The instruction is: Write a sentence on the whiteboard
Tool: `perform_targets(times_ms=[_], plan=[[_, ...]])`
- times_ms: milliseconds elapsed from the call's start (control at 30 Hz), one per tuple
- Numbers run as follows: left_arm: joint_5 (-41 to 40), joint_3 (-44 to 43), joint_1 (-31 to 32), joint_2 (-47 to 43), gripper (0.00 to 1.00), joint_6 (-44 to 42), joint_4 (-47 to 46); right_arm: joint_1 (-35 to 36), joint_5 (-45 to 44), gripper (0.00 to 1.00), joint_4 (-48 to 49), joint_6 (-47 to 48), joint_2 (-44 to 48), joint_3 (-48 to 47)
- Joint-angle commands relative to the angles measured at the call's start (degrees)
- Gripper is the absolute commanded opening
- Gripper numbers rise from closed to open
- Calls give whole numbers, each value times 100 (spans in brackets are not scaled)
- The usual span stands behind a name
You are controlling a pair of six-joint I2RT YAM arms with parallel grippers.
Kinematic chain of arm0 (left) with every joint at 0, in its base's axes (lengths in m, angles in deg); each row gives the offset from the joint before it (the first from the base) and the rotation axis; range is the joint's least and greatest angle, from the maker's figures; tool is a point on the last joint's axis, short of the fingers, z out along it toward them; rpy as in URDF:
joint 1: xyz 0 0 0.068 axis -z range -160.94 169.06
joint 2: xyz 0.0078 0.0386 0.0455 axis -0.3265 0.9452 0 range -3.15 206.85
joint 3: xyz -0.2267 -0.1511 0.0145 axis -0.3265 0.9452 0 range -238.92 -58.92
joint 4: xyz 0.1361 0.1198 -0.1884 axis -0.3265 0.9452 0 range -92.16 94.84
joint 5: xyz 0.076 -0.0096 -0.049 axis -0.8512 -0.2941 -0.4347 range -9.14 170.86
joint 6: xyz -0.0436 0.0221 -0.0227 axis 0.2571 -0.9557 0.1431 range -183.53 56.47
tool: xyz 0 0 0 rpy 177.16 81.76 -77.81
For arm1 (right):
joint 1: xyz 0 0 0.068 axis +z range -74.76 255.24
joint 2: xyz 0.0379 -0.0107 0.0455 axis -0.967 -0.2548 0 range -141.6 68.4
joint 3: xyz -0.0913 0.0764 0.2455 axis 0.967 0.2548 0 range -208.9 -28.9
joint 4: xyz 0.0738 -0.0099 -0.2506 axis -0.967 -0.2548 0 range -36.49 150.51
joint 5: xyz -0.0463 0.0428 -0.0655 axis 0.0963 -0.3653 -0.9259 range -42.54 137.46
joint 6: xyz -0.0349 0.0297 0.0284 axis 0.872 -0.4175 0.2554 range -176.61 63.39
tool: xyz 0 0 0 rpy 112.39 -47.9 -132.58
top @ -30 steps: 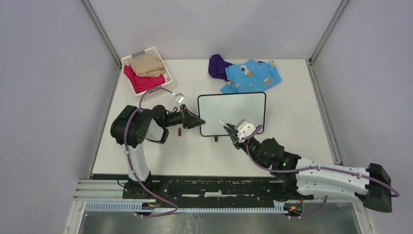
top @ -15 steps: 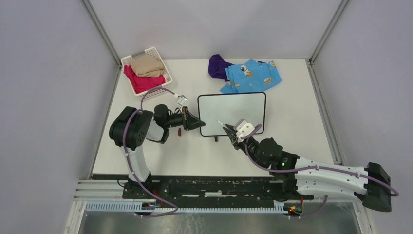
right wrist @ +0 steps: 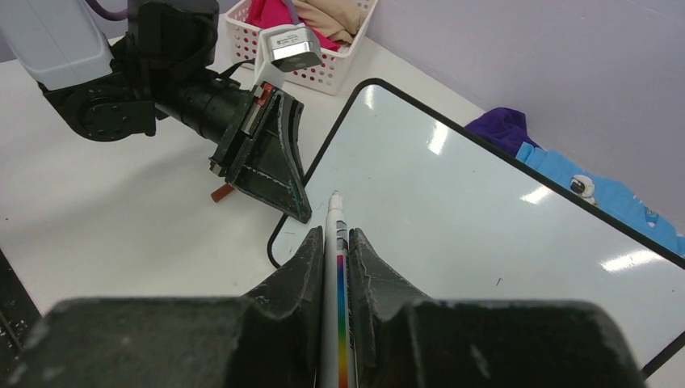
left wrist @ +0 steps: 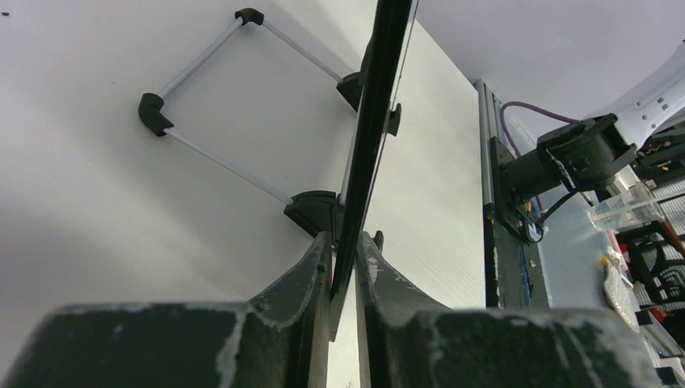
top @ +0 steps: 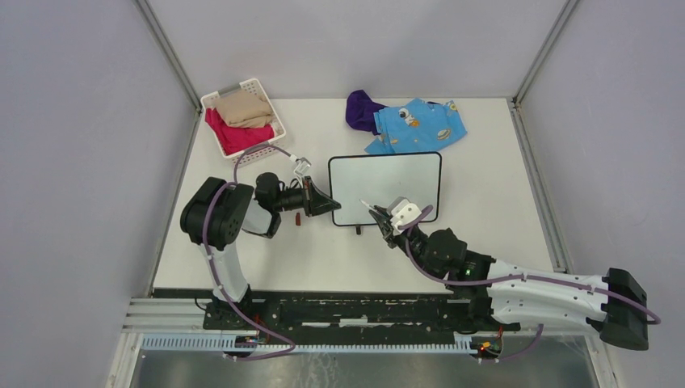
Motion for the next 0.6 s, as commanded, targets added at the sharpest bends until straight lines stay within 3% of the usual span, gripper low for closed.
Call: perform_targets(times_ms=[0,267,567], plan=[[-18,-83,20,-212,6,-300,-9,1,-535,0,491,-164,-142,-110],[-23,-128,20,-261,2,-484,305,-5,-1862,0,962,-176,-871,-312],[-68,-181,20,-311,2,-764,761,-105,-2159,0,968,-147,-1769,-1038]])
